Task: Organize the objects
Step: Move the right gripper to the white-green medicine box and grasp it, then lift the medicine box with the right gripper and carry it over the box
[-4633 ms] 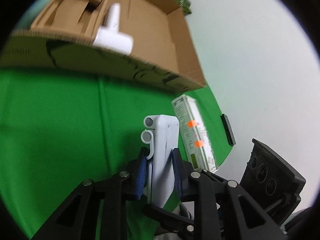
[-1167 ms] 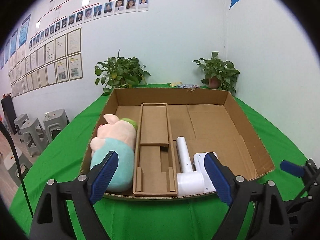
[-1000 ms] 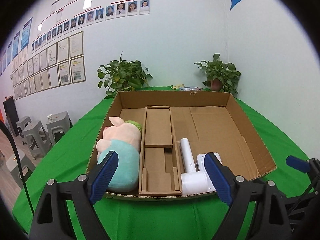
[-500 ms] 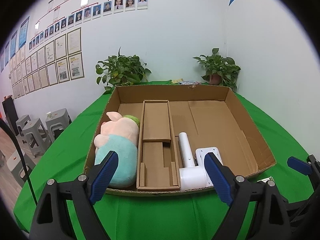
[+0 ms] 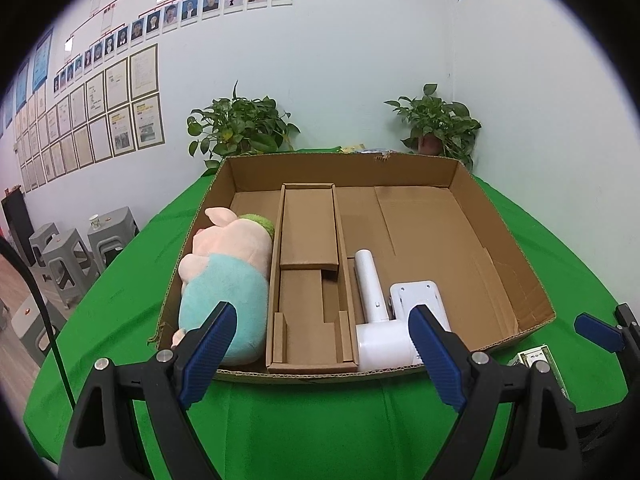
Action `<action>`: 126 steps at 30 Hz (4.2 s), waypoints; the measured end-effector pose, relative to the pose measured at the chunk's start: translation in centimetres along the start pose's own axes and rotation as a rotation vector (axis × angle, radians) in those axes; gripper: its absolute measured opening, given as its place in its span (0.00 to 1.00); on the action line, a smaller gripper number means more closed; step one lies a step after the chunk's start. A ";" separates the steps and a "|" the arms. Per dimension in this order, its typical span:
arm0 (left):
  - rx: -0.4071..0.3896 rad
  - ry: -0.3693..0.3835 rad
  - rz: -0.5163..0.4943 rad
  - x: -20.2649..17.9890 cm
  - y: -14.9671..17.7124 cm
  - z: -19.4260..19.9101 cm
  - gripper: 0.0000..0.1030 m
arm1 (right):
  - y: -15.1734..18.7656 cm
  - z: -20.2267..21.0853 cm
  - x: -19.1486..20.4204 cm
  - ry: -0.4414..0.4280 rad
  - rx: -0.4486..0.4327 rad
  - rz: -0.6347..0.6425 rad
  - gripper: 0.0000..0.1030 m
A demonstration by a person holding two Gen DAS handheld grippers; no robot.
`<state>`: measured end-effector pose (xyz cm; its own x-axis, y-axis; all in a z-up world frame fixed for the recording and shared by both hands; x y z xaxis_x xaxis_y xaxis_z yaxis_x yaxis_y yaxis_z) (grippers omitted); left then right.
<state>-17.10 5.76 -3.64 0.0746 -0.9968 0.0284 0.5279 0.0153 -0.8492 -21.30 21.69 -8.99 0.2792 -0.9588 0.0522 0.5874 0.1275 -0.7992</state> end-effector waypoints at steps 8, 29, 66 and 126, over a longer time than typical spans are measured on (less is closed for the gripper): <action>0.017 0.047 -0.008 -0.9 0.3 -0.5 0.86 | 0.3 0.0 0.1 -0.002 -0.001 0.016 0.99; 0.176 0.340 0.018 -3.4 2.4 -2.3 0.85 | 2.9 3.6 -1.5 -0.099 -0.048 0.008 1.00; 0.515 0.727 0.210 -7.9 11.2 -4.2 0.85 | 13.9 1.1 0.1 -0.142 0.311 0.102 0.65; 0.250 0.728 0.031 -9.8 -9.7 -10.1 0.37 | -9.7 -4.7 -2.9 -0.373 0.096 -0.066 0.57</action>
<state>-31.49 14.61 -0.99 -0.4379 -0.7943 -0.4212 0.7167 -0.0255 -0.6969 -31.40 22.00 -4.19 0.4855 -0.8096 0.3298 0.6765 0.1089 -0.7284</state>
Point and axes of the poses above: each gripper's, at about its wrist camera, not at the fingertips, and z roughly against the way its jaws point, x to its left, y to its underside, the point moved 5 cm from there along -z, roughly the way its jaws point, and after that the axes turned 2 degrees about -z, right-handed, at the moved point
